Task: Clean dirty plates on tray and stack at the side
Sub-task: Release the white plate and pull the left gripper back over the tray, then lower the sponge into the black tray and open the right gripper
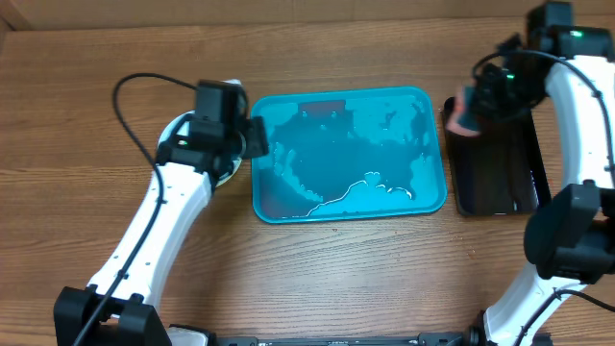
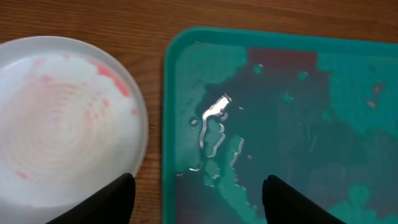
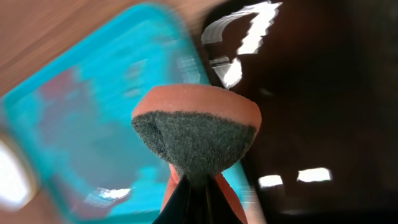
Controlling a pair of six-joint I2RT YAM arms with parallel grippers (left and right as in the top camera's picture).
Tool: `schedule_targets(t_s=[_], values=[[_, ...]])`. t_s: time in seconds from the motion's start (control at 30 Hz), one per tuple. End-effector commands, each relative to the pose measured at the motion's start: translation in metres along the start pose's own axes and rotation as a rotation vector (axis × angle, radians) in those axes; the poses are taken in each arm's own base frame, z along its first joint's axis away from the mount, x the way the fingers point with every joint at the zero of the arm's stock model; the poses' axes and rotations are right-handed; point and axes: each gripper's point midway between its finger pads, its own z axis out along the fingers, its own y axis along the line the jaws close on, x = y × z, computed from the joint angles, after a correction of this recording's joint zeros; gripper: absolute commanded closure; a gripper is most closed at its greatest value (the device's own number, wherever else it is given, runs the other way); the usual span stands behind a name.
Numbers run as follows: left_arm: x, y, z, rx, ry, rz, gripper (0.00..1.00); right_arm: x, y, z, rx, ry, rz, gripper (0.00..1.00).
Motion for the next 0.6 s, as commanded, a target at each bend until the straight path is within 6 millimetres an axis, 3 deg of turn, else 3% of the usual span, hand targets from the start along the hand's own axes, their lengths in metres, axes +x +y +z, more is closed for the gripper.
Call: schedule_targets(t_s=[0.0, 0.13, 0.23, 0.43, 0.57], values=[[-0.003, -0.018, -0.007, 0.036, -0.019, 0.053, 0.28, -0.012, -0.047, -0.02, 0.21, -0.091, 0.044, 0.96], [-0.002, -0.026, -0.006, 0.048, -0.021, 0.068, 0.1, -0.016, -0.065, -0.008, 0.29, -0.111, 0.042, 0.96], [-0.002, -0.026, -0.005, 0.049, -0.022, 0.068, 0.04, -0.014, -0.069, 0.009, 0.29, -0.103, 0.038, 0.95], [-0.002, -0.026, -0.005, 0.049, -0.02, 0.068, 0.0, -0.002, -0.079, 0.036, 0.297, -0.064, 0.04, 0.88], [-0.001, -0.026, -0.005, 0.049, -0.019, 0.068, 0.0, 0.007, -0.082, 0.05, 0.288, -0.038, 0.038, 0.78]])
